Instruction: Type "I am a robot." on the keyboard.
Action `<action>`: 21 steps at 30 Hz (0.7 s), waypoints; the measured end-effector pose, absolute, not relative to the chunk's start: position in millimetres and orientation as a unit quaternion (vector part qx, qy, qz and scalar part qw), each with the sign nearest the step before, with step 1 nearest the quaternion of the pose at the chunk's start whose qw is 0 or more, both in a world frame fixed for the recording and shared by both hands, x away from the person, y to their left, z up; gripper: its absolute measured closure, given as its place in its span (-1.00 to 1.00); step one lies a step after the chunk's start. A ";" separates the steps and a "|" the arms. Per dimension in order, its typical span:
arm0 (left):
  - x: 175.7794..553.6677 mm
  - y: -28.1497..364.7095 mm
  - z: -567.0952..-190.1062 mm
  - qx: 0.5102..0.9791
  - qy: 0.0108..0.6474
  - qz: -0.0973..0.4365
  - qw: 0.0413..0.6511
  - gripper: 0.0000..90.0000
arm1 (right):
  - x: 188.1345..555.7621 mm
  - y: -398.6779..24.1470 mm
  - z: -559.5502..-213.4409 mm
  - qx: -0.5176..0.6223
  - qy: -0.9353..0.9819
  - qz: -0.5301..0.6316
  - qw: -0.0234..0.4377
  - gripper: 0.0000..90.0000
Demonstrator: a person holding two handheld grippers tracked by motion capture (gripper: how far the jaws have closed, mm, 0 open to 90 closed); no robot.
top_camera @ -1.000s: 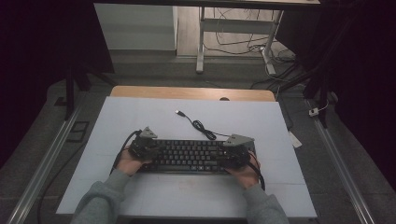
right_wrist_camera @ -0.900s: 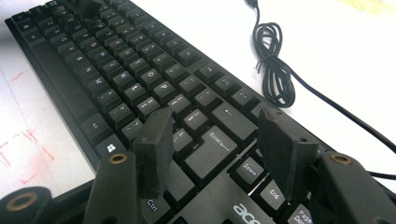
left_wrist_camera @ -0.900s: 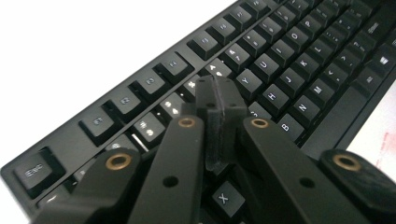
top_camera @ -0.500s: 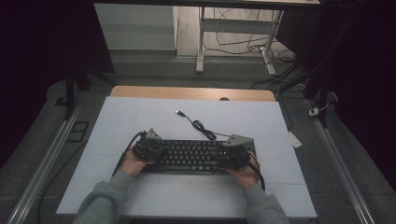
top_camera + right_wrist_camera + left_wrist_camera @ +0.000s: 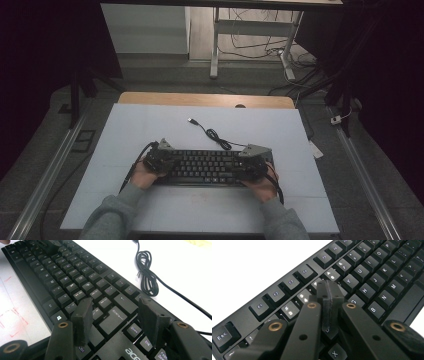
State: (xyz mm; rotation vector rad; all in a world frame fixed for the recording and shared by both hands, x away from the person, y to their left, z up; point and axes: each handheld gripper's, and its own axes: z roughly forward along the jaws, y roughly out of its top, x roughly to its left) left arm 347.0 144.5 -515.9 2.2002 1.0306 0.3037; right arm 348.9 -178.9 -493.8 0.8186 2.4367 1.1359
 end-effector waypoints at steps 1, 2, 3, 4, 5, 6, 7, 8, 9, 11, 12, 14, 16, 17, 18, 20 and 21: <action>346.6 145.0 -514.8 0.842 0.398 0.118 0.345 0.85 | 348.8 -178.8 -493.8 0.287 0.855 0.399 0.165 0.02; 346.0 145.8 -513.5 0.838 0.399 0.120 0.352 0.74 | 348.6 -178.6 -493.8 0.287 0.855 0.399 0.165 0.02; 345.2 146.6 -512.1 0.834 0.402 0.121 0.358 0.62 | 348.5 -178.4 -493.7 0.287 0.855 0.400 0.165 0.02; 344.2 147.3 -510.6 0.831 0.403 0.122 0.363 0.49 | 348.4 -178.3 -493.7 0.286 0.855 0.400 0.165 0.02; 342.9 147.9 -509.2 0.829 0.404 0.123 0.366 0.37 | 348.4 -178.2 -493.8 0.286 0.855 0.400 0.165 0.02; 341.5 148.5 -507.6 0.828 0.404 0.125 0.368 0.26 | 348.4 -178.3 -493.8 0.286 0.855 0.400 0.164 0.02; 339.9 149.4 -505.9 0.827 0.404 0.127 0.369 0.16 | 348.3 -178.2 -493.7 0.286 0.855 0.400 0.164 0.02; 338.2 150.6 -504.0 0.826 0.404 0.127 0.371 0.07 | 348.2 -178.1 -493.8 0.285 0.855 0.401 0.164 0.02; 336.6 151.7 -502.2 0.824 0.406 0.126 0.375 -0.01 | 348.0 -178.0 -493.4 0.285 0.856 0.399 0.165 0.02; 333.1 153.8 -498.1 0.819 0.414 0.131 0.375 -0.20 | 347.9 -177.9 -493.4 0.282 0.856 0.400 0.165 0.02; 331.3 154.6 -496.2 0.817 0.418 0.130 0.376 -0.30 | 347.9 -177.7 -493.4 0.281 0.856 0.401 0.164 0.02; 327.9 156.2 -492.9 0.817 0.417 0.122 0.379 -0.42 | 347.7 -177.9 -492.9 0.279 0.857 0.401 0.166 0.02; 324.1 157.3 -490.6 0.821 0.410 0.112 0.381 -0.47 | 347.6 -178.7 -492.3 0.281 0.855 0.404 0.165 0.02; 322.3 158.1 -489.5 0.823 0.406 0.110 0.381 -0.49 | 347.8 -179.1 -492.4 0.281 0.853 0.407 0.165 0.02; 320.3 158.8 -488.5 0.824 0.404 0.111 0.381 -0.50 | 347.9 -179.5 -492.2 0.282 0.853 0.406 0.165 0.02; 317.6 161.0 -487.1 0.824 0.401 0.108 0.386 -0.50 | 348.2 -180.2 -492.1 0.282 0.854 0.406 0.165 0.02; 316.7 162.0 -486.6 0.824 0.400 0.108 0.387 -0.50 | 348.2 -180.2 -492.2 0.282 0.854 0.406 0.165 0.02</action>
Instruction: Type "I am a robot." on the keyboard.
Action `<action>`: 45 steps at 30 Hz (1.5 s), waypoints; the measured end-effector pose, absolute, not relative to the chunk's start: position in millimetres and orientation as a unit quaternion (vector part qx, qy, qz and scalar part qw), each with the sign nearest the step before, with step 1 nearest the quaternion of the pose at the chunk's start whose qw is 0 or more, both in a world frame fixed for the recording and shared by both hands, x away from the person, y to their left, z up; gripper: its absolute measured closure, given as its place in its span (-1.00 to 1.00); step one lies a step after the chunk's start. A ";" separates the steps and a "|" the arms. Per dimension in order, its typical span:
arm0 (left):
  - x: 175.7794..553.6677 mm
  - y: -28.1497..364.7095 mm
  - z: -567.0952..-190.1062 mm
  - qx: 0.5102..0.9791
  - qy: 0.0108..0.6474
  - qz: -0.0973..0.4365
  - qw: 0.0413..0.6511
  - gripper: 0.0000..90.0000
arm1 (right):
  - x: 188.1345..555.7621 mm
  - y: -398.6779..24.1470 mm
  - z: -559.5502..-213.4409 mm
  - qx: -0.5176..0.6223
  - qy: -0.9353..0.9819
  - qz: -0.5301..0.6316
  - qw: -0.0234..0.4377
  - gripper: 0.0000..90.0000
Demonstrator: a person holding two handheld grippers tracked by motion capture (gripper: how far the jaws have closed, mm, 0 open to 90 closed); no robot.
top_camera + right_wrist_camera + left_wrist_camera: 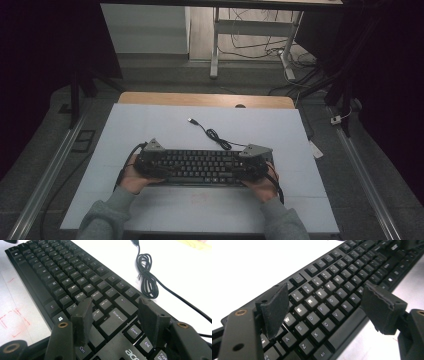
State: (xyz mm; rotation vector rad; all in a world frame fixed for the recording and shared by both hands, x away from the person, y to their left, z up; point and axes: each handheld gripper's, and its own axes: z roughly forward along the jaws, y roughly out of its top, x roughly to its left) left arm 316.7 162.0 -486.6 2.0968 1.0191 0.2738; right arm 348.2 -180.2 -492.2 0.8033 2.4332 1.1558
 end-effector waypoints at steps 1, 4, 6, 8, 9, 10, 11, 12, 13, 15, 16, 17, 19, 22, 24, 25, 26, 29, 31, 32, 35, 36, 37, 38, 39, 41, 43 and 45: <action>315.9 162.9 -486.4 0.823 0.400 0.108 0.388 -0.50 | 348.1 -180.1 -492.3 0.282 0.854 0.405 0.165 0.02; 315.2 165.8 -486.9 0.824 0.398 0.104 0.389 -0.50 | 347.9 -179.8 -492.2 0.281 0.854 0.405 0.166 0.02; 315.6 167.6 -487.4 0.824 0.398 0.101 0.389 -0.48 | 347.8 -179.9 -492.1 0.282 0.854 0.405 0.166 0.02; 316.1 168.7 -488.0 0.824 0.399 0.100 0.389 -0.47 | 347.9 -180.0 -492.2 0.282 0.854 0.404 0.167 0.02; 316.3 169.0 -488.1 0.824 0.400 0.100 0.389 -0.47 | 348.0 -180.0 -492.2 0.282 0.854 0.404 0.167 0.02; 316.4 169.1 -488.2 0.824 0.400 0.099 0.389 -0.46 | 348.1 -180.1 -492.2 0.282 0.854 0.404 0.167 0.02; 316.4 169.0 -488.3 0.824 0.400 0.099 0.388 -0.46 | 348.2 -180.1 -492.3 0.282 0.854 0.405 0.166 0.02; 316.4 168.8 -488.5 0.825 0.400 0.099 0.387 -0.46 | 348.1 -180.1 -492.3 0.282 0.854 0.405 0.166 0.02; 316.4 168.6 -488.6 0.826 0.399 0.100 0.386 -0.46 | 347.9 -180.0 -492.1 0.283 0.853 0.405 0.167 0.02; 316.3 168.1 -488.7 0.826 0.399 0.100 0.385 -0.46 | 347.8 -179.8 -492.0 0.282 0.853 0.406 0.167 0.02; 316.3 168.1 -488.6 0.826 0.399 0.101 0.385 -0.46 | 347.7 -179.6 -492.0 0.282 0.853 0.407 0.167 0.02; 316.4 168.2 -488.6 0.826 0.399 0.101 0.385 -0.46 | 347.6 -179.6 -491.9 0.282 0.852 0.407 0.167 0.03; 316.6 168.6 -488.8 0.826 0.400 0.102 0.384 -0.46 | 347.3 -179.6 -491.2 0.281 0.852 0.410 0.165 0.06; 316.8 168.8 -488.8 0.826 0.400 0.102 0.385 -0.46 | 346.8 -178.8 -488.6 0.283 0.847 0.421 0.159 0.09; 316.8 168.5 -488.9 0.826 0.399 0.102 0.384 -0.46 | 346.6 -178.3 -487.0 0.281 0.846 0.425 0.159 0.12; 316.8 168.2 -489.0 0.826 0.399 0.102 0.384 -0.46 | 346.2 -178.1 -486.5 0.281 0.846 0.426 0.158 0.15; 316.8 168.1 -489.0 0.827 0.398 0.102 0.384 -0.46 | 346.1 -178.1 -486.1 0.279 0.845 0.427 0.157 0.18; 316.7 167.9 -489.0 0.827 0.398 0.101 0.384 -0.46 | 346.1 -178.2 -485.4 0.278 0.844 0.433 0.151 0.29; 316.8 167.8 -489.1 0.827 0.398 0.102 0.384 -0.46 | 346.2 -177.8 -484.9 0.276 0.842 0.440 0.145 0.38; 316.9 167.6 -489.3 0.827 0.398 0.102 0.383 -0.46 | 346.1 -177.5 -484.5 0.274 0.842 0.442 0.142 0.44; 317.1 166.9 -489.7 0.829 0.397 0.101 0.381 -0.46 | 346.0 -176.1 -483.2 0.268 0.844 0.445 0.133 0.65; 317.1 166.6 -489.9 0.829 0.397 0.101 0.381 -0.46 | 346.1 -175.5 -482.9 0.266 0.845 0.445 0.130 0.73; 317.1 166.3 -490.0 0.829 0.397 0.101 0.380 -0.46 | 346.2 -174.6 -482.8 0.265 0.845 0.448 0.127 0.80; 317.0 166.1 -490.0 0.830 0.396 0.101 0.380 -0.46 | 346.4 -173.7 -482.6 0.263 0.846 0.448 0.123 0.87; 317.1 166.0 -490.1 0.830 0.396 0.101 0.380 -0.46 | 346.8 -172.7 -482.7 0.261 0.846 0.448 0.121 0.93; 317.4 166.1 -490.3 0.830 0.396 0.101 0.379 -0.46 | 347.7 -169.6 -483.1 0.261 0.847 0.449 0.116 0.98; 317.5 166.0 -490.6 0.830 0.397 0.101 0.379 -0.46 | 349.2 -166.0 -483.4 0.259 0.849 0.447 0.114 0.99; 317.5 165.6 -490.9 0.830 0.397 0.102 0.378 -0.46 | 350.1 -161.0 -483.9 0.258 0.849 0.447 0.111 0.99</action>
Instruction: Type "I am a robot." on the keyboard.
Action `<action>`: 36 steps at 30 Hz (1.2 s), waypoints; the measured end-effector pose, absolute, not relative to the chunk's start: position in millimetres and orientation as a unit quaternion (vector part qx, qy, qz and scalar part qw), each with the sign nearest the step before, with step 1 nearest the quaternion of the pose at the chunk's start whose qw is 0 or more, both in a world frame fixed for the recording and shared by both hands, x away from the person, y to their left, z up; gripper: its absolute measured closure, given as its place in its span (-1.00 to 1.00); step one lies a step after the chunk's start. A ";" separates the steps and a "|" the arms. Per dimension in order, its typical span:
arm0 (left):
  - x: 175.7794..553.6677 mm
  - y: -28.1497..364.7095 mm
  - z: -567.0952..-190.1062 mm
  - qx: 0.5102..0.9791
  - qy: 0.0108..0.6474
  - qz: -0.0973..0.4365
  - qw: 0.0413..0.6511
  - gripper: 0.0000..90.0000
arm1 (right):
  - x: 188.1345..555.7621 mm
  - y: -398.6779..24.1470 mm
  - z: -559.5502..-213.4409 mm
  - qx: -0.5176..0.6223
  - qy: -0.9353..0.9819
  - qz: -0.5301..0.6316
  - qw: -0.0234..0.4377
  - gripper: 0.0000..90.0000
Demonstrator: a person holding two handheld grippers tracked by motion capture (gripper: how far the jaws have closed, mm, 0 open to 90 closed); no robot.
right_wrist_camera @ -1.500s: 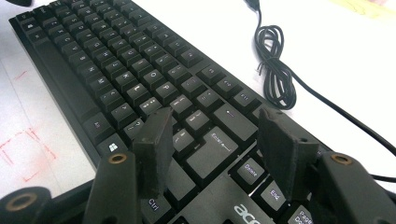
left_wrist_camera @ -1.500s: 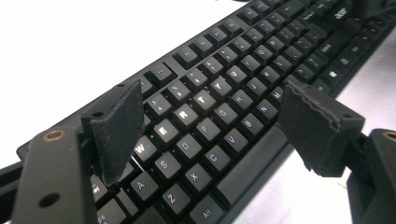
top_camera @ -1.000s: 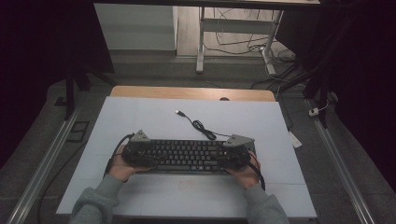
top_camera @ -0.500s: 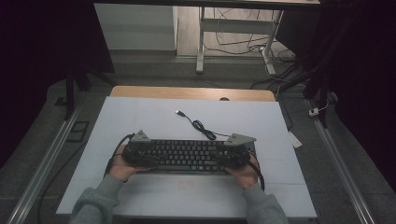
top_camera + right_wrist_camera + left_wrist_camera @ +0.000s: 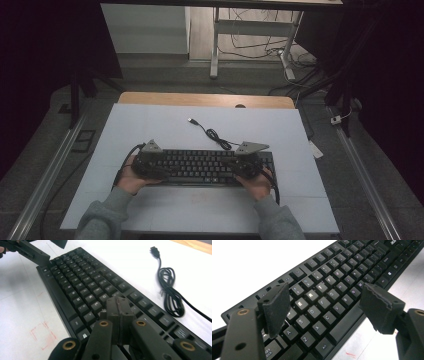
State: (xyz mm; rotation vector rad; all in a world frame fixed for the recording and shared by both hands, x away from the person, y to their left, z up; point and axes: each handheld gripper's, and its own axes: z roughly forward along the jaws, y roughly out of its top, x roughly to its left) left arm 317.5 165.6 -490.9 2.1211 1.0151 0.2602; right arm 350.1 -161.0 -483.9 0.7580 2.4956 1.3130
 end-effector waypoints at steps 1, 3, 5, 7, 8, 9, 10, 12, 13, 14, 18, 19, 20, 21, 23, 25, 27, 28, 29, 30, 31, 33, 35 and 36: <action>317.5 165.5 -491.0 0.830 0.397 0.101 0.378 -0.46 | 350.5 -158.4 -483.9 0.257 0.850 0.447 0.109 0.99; 317.7 165.3 -491.5 0.831 0.396 0.100 0.377 -0.46 | 351.3 -153.1 -483.7 0.253 0.852 0.445 0.107 0.99; 317.7 165.2 -491.9 0.831 0.396 0.100 0.377 -0.46 | 352.5 -147.2 -484.4 0.250 0.854 0.443 0.105 0.99; 317.9 165.3 -492.3 0.832 0.396 0.099 0.376 -0.46 | 354.3 -141.4 -486.5 0.248 0.857 0.440 0.104 0.99; 318.1 165.3 -492.4 0.832 0.396 0.099 0.376 -0.46 | 355.4 -138.5 -487.8 0.246 0.859 0.438 0.103 0.99; 318.1 165.1 -492.6 0.832 0.396 0.099 0.376 -0.46 | 356.8 -135.7 -489.0 0.245 0.861 0.434 0.103 0.99; 318.2 164.9 -492.7 0.832 0.396 0.099 0.375 -0.46 | 358.0 -132.8 -490.3 0.247 0.862 0.432 0.102 0.99; 318.0 164.3 -492.8 0.833 0.396 0.099 0.375 -0.46 | 360.7 -127.2 -492.4 0.247 0.864 0.426 0.102 0.99; 317.8 163.9 -492.9 0.833 0.395 0.099 0.374 -0.46 | 362.1 -124.5 -493.5 0.248 0.864 0.426 0.101 0.99; 317.8 163.8 -492.9 0.834 0.394 0.099 0.374 -0.46 | 363.3 -121.9 -494.5 0.250 0.864 0.426 0.100 0.99; 317.9 164.2 -493.2 0.834 0.394 0.099 0.373 -0.46 | 367.0 -112.4 -499.7 0.250 0.870 0.414 0.096 0.99; 317.8 164.4 -493.1 0.834 0.394 0.099 0.373 -0.46 | 367.9 -110.3 -501.2 0.248 0.872 0.412 0.096 0.99; 317.8 164.8 -493.0 0.834 0.394 0.098 0.374 -0.47 | 368.5 -108.3 -502.1 0.248 0.874 0.408 0.096 0.99; 317.8 165.0 -493.0 0.834 0.394 0.098 0.375 -0.47 | 369.2 -106.3 -503.4 0.246 0.874 0.409 0.094 0.99; 317.8 165.5 -493.0 0.834 0.393 0.098 0.374 -0.47 | 370.0 -102.7 -504.6 0.245 0.876 0.403 0.095 0.99; 317.8 165.7 -493.2 0.834 0.394 0.098 0.374 -0.47 | 370.9 -100.2 -505.8 0.246 0.877 0.401 0.099 0.99; 318.0 165.7 -493.4 0.835 0.393 0.098 0.373 -0.47 | 371.7 -98.7 -506.6 0.249 0.877 0.398 0.101 0.98; 318.1 165.8 -493.5 0.835 0.393 0.098 0.373 -0.47 | 372.2 -98.1 -507.4 0.250 0.877 0.398 0.102 0.99; 318.1 165.9 -493.6 0.835 0.393 0.098 0.373 -0.47 | 372.4 -97.8 -507.8 0.250 0.877 0.397 0.102 0.99; 318.2 166.0 -493.7 0.835 0.393 0.098 0.373 -0.47 | 372.8 -97.5 -508.2 0.251 0.878 0.395 0.103 0.99; 318.3 166.1 -493.8 0.834 0.394 0.098 0.373 -0.47 | 373.0 -97.3 -508.9 0.252 0.877 0.395 0.103 0.99; 318.5 166.4 -494.1 0.835 0.394 0.098 0.372 -0.47 | 373.9 -97.0 -510.2 0.253 0.877 0.395 0.103 0.99; 318.6 166.4 -494.4 0.835 0.394 0.098 0.373 -0.47 | 374.1 -96.5 -510.9 0.253 0.879 0.391 0.106 0.98; 318.6 166.5 -494.4 0.835 0.394 0.098 0.372 -0.47 | 374.2 -96.2 -511.2 0.252 0.879 0.390 0.107 0.99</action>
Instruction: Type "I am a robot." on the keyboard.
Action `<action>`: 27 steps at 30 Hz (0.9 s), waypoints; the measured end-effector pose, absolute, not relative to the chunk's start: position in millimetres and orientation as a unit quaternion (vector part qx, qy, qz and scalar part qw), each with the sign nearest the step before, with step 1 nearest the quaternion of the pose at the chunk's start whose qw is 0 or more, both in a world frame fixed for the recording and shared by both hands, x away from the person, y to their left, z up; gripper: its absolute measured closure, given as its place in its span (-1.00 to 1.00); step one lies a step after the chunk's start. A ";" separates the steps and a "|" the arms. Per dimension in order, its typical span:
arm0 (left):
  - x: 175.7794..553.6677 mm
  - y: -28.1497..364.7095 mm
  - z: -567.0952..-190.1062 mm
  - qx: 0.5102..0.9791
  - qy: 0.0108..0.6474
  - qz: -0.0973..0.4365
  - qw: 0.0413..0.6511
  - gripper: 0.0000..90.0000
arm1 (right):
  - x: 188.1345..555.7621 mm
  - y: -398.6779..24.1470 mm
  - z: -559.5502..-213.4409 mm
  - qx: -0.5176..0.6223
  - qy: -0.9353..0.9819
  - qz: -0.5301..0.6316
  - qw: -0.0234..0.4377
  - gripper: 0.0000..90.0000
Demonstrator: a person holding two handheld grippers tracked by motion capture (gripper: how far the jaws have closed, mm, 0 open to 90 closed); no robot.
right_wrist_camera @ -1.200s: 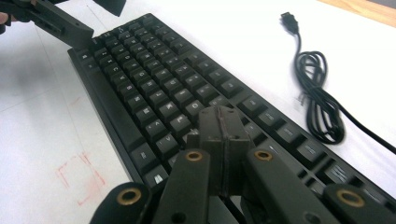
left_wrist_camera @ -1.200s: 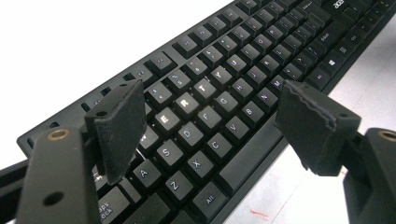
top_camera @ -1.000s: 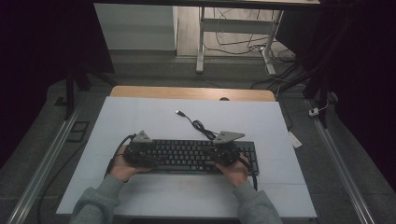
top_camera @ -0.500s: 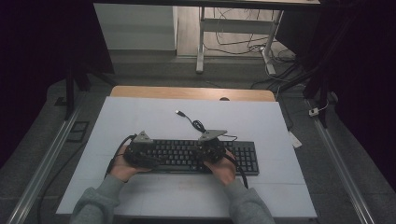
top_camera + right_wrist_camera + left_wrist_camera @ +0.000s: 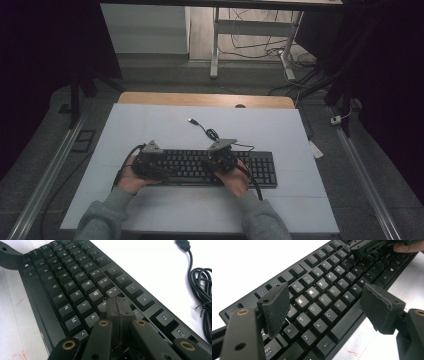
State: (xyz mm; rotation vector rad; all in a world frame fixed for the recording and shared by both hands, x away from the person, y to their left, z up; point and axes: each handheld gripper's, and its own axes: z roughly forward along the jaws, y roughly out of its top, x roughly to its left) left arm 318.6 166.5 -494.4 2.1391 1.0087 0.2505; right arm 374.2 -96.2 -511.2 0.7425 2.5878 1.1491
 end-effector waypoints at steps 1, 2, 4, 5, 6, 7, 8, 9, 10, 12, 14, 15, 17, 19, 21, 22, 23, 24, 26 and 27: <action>318.7 166.5 -494.5 0.835 0.394 0.098 0.372 -0.47 | 374.3 -95.9 -511.6 0.252 0.879 0.390 0.108 0.99; 318.8 166.5 -494.5 0.835 0.394 0.098 0.372 -0.47 | 374.2 -95.5 -511.9 0.252 0.880 0.388 0.110 0.98; 318.8 166.4 -494.6 0.835 0.394 0.098 0.372 -0.47 | 374.4 -95.0 -512.6 0.252 0.880 0.386 0.111 0.98; 318.8 166.5 -494.5 0.835 0.393 0.097 0.372 -0.47 | 374.6 -94.8 -512.9 0.252 0.881 0.385 0.112 0.99; 318.8 166.6 -494.5 0.836 0.393 0.097 0.372 -0.47 | 374.6 -94.6 -513.3 0.252 0.881 0.385 0.112 0.98; 318.8 166.4 -494.6 0.835 0.393 0.098 0.372 -0.47 | 374.4 -94.6 -513.3 0.252 0.881 0.385 0.113 0.99; 318.8 166.5 -494.6 0.835 0.393 0.098 0.372 -0.47 | 374.0 -94.1 -513.3 0.250 0.881 0.384 0.116 0.99; 318.8 166.5 -494.6 0.835 0.393 0.098 0.372 -0.47 | 373.7 -93.8 -513.2 0.248 0.882 0.382 0.118 0.99; 318.8 166.5 -494.6 0.835 0.393 0.098 0.372 -0.47 | 373.6 -93.7 -513.2 0.247 0.883 0.382 0.119 0.99; 318.7 166.3 -494.6 0.836 0.392 0.098 0.371 -0.47 | 373.3 -93.4 -513.4 0.248 0.883 0.381 0.119 0.99; 318.6 166.2 -494.6 0.836 0.392 0.098 0.371 -0.47 | 373.3 -93.5 -513.7 0.247 0.884 0.379 0.121 0.99; 318.6 166.2 -494.6 0.836 0.392 0.098 0.371 -0.47 | 373.3 -93.2 -514.2 0.247 0.884 0.378 0.121 0.99; 318.7 166.3 -494.7 0.836 0.392 0.098 0.371 -0.47 | 372.9 -92.5 -515.5 0.245 0.886 0.374 0.124 0.99; 318.6 166.4 -494.5 0.836 0.392 0.098 0.371 -0.47 | 372.7 -92.7 -514.6 0.246 0.885 0.376 0.124 0.99; 318.5 166.1 -494.5 0.836 0.391 0.099 0.371 -0.47 | 372.0 -93.7 -512.9 0.245 0.882 0.381 0.126 0.99; 318.5 166.0 -494.5 0.836 0.391 0.099 0.371 -0.47 | 371.9 -94.2 -511.9 0.246 0.881 0.382 0.128 0.99; 318.5 165.9 -494.5 0.837 0.391 0.099 0.371 -0.47 | 371.7 -95.4 -510.8 0.245 0.879 0.388 0.129 0.99; 318.5 165.8 -494.5 0.836 0.391 0.099 0.371 -0.47 | 371.5 -96.3 -509.9 0.245 0.878 0.392 0.128 0.99; 318.3 165.9 -493.5 0.835 0.390 0.095 0.376 -0.47 | 370.9 -98.7 -507.2 0.247 0.871 0.406 0.123 0.99; 318.1 166.1 -492.9 0.834 0.389 0.094 0.379 -0.47 | 370.4 -100.5 -505.1 0.247 0.870 0.409 0.124 0.98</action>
